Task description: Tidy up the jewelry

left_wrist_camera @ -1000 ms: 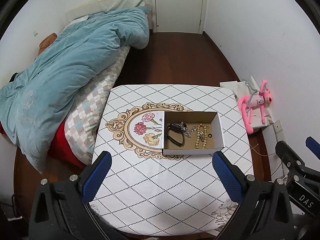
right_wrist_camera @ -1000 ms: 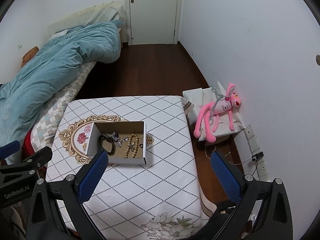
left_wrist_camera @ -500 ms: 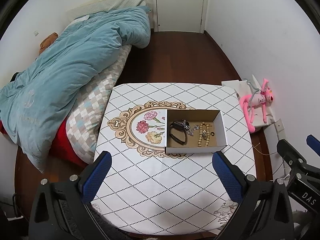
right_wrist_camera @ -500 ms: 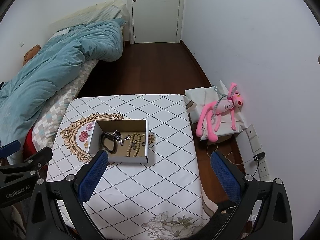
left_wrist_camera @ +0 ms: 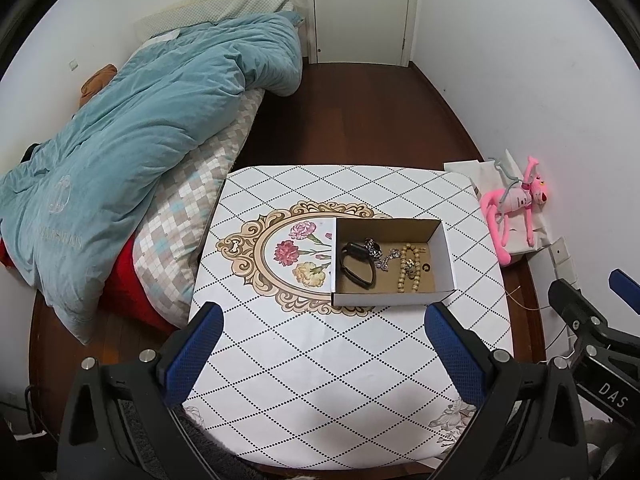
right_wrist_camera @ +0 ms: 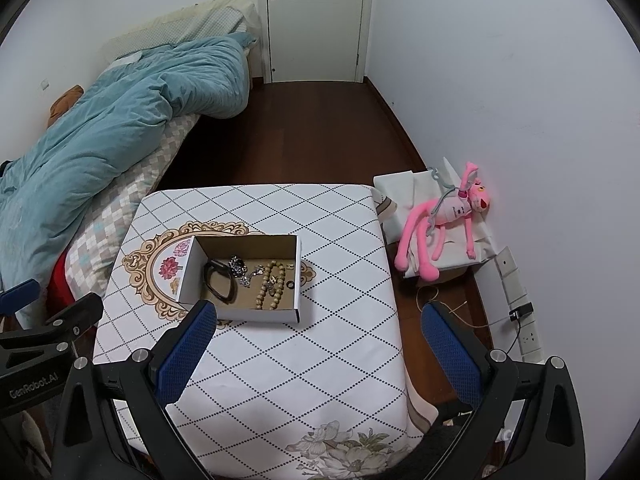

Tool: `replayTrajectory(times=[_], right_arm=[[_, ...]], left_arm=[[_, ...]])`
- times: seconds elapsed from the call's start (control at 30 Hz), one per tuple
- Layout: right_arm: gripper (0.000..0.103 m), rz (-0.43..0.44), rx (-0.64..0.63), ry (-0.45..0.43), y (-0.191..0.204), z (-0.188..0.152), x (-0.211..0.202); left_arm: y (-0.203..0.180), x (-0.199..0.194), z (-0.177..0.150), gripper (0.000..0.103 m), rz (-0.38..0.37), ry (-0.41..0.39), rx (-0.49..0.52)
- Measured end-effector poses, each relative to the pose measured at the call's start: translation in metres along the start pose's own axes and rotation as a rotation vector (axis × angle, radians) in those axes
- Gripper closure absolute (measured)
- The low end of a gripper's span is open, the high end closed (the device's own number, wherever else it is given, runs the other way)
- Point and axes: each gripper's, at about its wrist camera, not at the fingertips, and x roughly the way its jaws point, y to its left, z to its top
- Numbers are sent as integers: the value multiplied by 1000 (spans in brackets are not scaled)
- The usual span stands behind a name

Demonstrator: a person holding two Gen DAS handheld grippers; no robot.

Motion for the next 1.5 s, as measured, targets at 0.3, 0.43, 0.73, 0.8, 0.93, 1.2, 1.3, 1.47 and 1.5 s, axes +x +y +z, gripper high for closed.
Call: replayTrajectory(times=[0.3,0.43,0.73,0.8,0.93,1.2,1.3,1.47,1.5], right_arm=[[0,2,-1,0,3,0,1],[0,3,0,0,2,0,0],[0,7,-7,0,5,2,-2],[0,7,-7,-1,6,2,-2],[0,3,-10,0,7,2,-2],[0,1,-13,-1,7,3,-2],[0,2,-12,-1,7,4,-3],[0,0,-16,-1,7,4,-2],[0,3,-14,0,7,4,-2]], left_arm=[[1,-1,0,0,-2,-3,-1],[1,-1,0,0,-1,-4,-1],[-1,-3,2,0,-1,-6,-1],[-1,-3,2,0,0,-6,-1],[-1,-4,2,0,0,-8,0],[-3,-8,7,0,0,-10,-5],[-2,-8,7,0,0,-11,-3],[-2,-8,6,0,1,-11,-6],[-3,-8,7,0,2,-10,-7]])
